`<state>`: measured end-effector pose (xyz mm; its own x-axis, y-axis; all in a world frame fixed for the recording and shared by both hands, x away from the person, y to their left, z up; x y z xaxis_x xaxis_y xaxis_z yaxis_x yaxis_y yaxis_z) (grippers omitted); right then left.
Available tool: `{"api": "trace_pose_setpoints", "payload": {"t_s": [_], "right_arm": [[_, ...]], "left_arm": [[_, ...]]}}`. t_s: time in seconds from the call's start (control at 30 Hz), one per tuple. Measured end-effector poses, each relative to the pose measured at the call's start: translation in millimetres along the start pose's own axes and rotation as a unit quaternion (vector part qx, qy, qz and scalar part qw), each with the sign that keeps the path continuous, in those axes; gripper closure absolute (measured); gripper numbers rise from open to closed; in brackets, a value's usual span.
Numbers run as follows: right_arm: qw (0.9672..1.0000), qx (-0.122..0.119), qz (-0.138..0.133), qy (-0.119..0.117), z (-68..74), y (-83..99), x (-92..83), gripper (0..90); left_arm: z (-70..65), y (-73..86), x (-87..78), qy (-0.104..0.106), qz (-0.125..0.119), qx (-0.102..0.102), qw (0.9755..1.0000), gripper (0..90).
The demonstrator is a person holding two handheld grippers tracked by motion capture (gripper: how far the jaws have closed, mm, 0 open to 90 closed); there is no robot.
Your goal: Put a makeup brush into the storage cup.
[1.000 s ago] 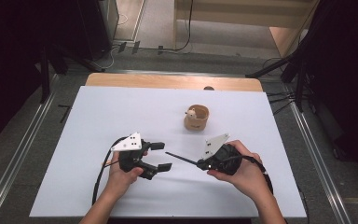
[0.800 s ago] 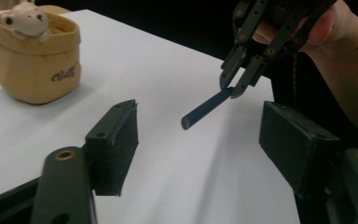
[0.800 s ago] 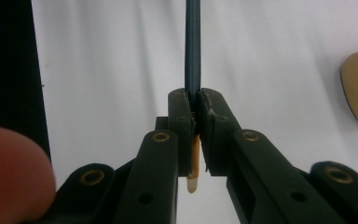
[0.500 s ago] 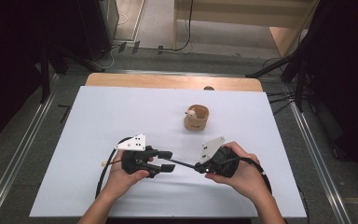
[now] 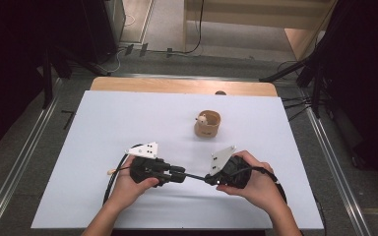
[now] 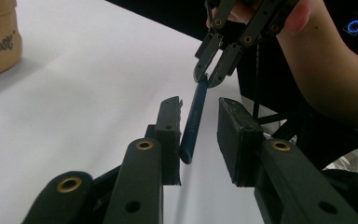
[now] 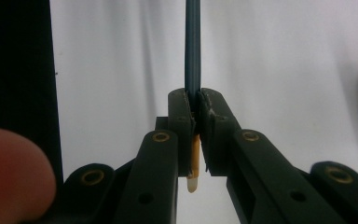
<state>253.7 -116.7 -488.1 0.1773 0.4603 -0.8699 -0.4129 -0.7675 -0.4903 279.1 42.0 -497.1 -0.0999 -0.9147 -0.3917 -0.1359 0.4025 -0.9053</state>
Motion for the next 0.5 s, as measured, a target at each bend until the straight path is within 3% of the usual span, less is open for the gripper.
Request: {"api": "trace_pose_setpoints", "payload": {"t_s": [0.33, 0.5], "right_arm": [[0.9998, -0.012, 0.002, -0.014, 2.9, 1.6, 0.4, 85.3], [0.9998, -0.014, -0.005, -0.015, 1.0, 1.6, 0.5, 84.9]], "left_arm": [[-2.4, 0.9, -0.3, 0.029, 0.001, -0.004, 0.9996, 85.0], [-2.3, -1.0, -1.6, 0.028, -0.004, -0.001, 0.9996, 86.2]]}}
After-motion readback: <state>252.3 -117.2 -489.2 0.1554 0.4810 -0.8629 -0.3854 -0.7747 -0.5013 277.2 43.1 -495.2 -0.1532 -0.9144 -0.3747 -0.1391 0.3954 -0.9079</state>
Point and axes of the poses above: each handheld gripper's, and its own axes: x roughly forward along the jaws, y roughly out of its underside, z roughly to its left, the point moved 8 cm from there along x, roughly forward along the jaws, and after that the axes turned 13 degrees about x, right-handed, at the moved point
